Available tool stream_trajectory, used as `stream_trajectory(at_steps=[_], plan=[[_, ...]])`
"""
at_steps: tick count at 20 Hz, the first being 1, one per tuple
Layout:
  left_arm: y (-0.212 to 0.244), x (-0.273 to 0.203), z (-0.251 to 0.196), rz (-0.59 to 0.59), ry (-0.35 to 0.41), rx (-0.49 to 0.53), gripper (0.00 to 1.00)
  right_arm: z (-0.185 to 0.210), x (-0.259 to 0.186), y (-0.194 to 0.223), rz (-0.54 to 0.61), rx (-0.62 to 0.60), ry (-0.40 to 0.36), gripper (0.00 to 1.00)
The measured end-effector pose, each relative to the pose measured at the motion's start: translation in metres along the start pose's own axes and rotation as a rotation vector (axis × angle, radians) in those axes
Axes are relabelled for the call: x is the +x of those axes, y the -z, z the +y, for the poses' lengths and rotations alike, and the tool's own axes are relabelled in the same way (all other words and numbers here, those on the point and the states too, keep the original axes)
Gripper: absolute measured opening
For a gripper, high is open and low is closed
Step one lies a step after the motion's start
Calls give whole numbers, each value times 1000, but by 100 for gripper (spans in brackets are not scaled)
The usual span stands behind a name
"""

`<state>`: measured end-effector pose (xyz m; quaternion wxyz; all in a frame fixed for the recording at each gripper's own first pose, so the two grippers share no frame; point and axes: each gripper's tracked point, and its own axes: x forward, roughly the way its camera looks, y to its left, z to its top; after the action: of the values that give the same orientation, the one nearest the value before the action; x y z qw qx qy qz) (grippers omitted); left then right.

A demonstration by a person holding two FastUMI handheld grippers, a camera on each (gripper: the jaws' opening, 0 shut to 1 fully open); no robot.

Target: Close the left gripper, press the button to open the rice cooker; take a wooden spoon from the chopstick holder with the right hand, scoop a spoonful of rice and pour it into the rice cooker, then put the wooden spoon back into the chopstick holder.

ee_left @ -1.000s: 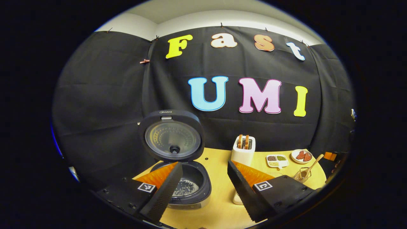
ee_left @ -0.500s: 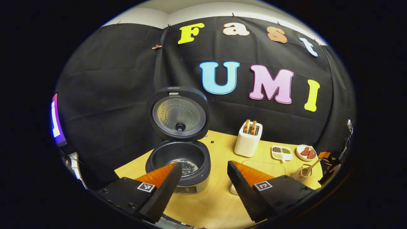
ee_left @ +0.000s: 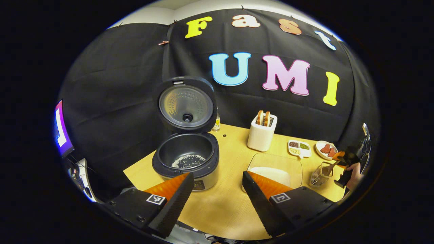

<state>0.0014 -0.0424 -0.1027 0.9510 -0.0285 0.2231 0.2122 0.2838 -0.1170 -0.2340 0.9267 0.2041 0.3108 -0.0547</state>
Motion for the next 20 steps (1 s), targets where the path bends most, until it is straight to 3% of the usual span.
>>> stream_trajectory(at_steps=[1, 3, 5, 13, 20], plan=[[6, -1, -1, 12, -1, 12, 97, 6, 0, -2, 2, 21, -15, 41], [11, -2, -10, 25, 17, 12, 97, 7, -6, 0, 8, 45, -6, 42], [17, -3, -17, 35, 34, -2, 97, 14, -2, -1, 18, 45, -38, 21], [7, -1, -8, -4, 70, -31, 97, 44, -56, -41, -128, -45, -128, 18], [-1, 8, 27, -46, 120, -69, 97, 106, -118, -45, -165, -77, -223, 18]])
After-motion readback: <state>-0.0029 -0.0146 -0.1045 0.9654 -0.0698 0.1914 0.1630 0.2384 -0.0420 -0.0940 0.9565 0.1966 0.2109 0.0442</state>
